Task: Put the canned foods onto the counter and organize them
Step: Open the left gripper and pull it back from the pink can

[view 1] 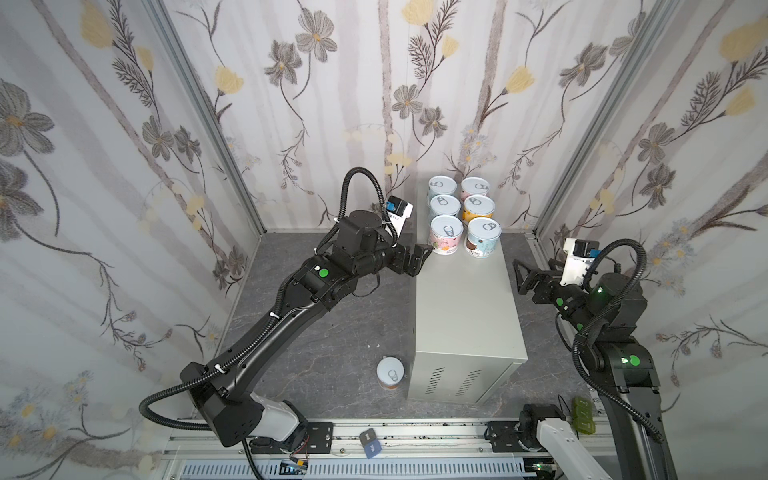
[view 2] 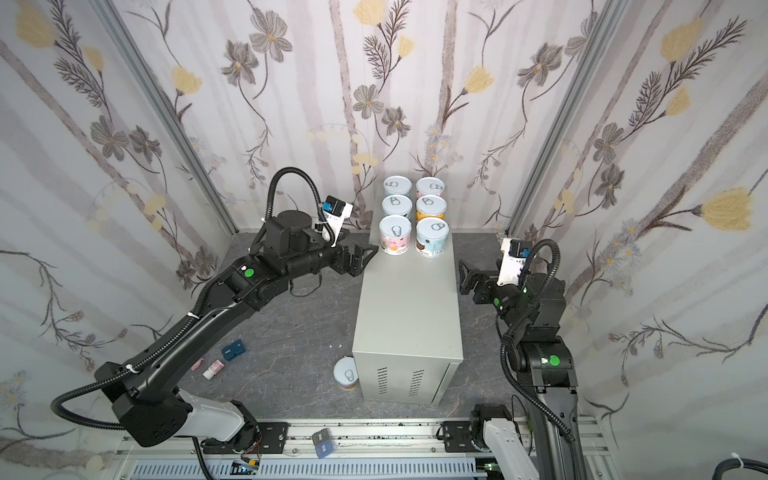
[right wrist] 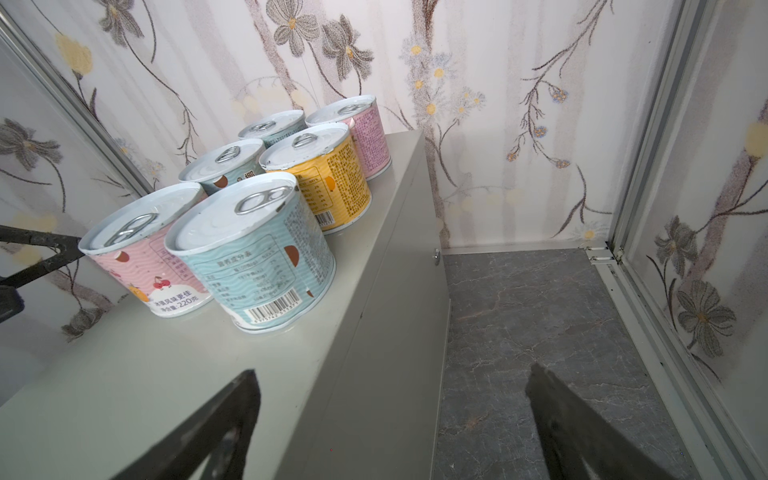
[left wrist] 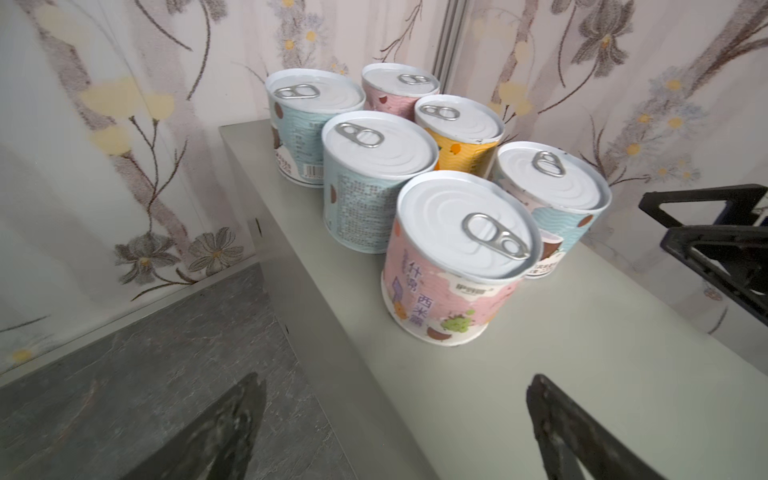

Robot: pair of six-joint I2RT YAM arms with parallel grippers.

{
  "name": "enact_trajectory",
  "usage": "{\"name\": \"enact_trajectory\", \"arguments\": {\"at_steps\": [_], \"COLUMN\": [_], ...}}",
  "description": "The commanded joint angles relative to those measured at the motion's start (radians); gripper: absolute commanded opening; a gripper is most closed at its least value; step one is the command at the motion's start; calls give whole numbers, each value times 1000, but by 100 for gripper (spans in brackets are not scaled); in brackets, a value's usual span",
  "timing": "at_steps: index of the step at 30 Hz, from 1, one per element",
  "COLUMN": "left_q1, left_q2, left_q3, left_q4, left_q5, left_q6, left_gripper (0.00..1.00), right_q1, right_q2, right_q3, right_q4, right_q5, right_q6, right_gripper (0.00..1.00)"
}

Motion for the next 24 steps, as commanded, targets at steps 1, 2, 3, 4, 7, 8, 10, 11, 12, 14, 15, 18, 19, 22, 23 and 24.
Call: {"name": "enact_trajectory", "arguments": {"at_steps": [1, 2, 3, 4, 7, 8, 10, 11, 12, 14, 15, 18, 19, 22, 23, 24], "left_q1": [32, 44, 54, 64, 79, 82, 86, 86, 87, 89, 90, 95, 96, 100, 100, 100], "left_q2": [8, 17, 28, 41, 79, 92, 114, 123, 131, 146, 152, 173, 179, 196, 203, 209], "left_q3": [2, 10, 17, 24, 50, 62, 76, 82, 86, 96, 101, 115, 123, 142, 148, 152], "left_q4": [30, 33, 37, 38, 41, 38, 36, 38, 40, 42, 41, 42, 39, 35, 36, 34], "left_q5": [-10, -4, 8, 22, 44, 51, 59, 63, 65, 68, 69, 75, 77, 86, 89, 92], "left_q6": [-25, -27, -30, -32, -30, -28, -27, -28, -27, -27, -27, -27, -27, -27, -27, -27], "left_gripper": [100, 100, 100, 100, 100, 100, 100, 100, 100, 100, 100, 100, 100, 100, 100, 100], "right_q1": [0, 0, 0, 0, 1, 1, 1, 1, 1, 1, 1, 2, 1, 2, 1, 2], "right_q2": [3, 2, 0, -1, -3, -5, -9, -9, -9, -9, -10, -14, -15, -18, -18, -18], "right_q3": [14, 15, 15, 15, 14, 16, 16, 18, 19, 22, 21, 19, 19, 16, 16, 15], "right_q4": [13, 11, 9, 7, -1, -4, -6, -11, -12, -16, -15, -18, -18, -20, -20, -21], "right_q5": [13, 14, 16, 17, 19, 22, 25, 28, 29, 29, 29, 28, 29, 32, 33, 33], "right_q6": [-8, -7, -8, -9, -9, -10, -13, -14, -16, -17, -17, -17, -17, -20, -20, -20], "right_gripper": [100, 100, 100, 100, 100, 100, 100, 100, 100, 100, 100, 100, 100, 100, 100, 100]}}
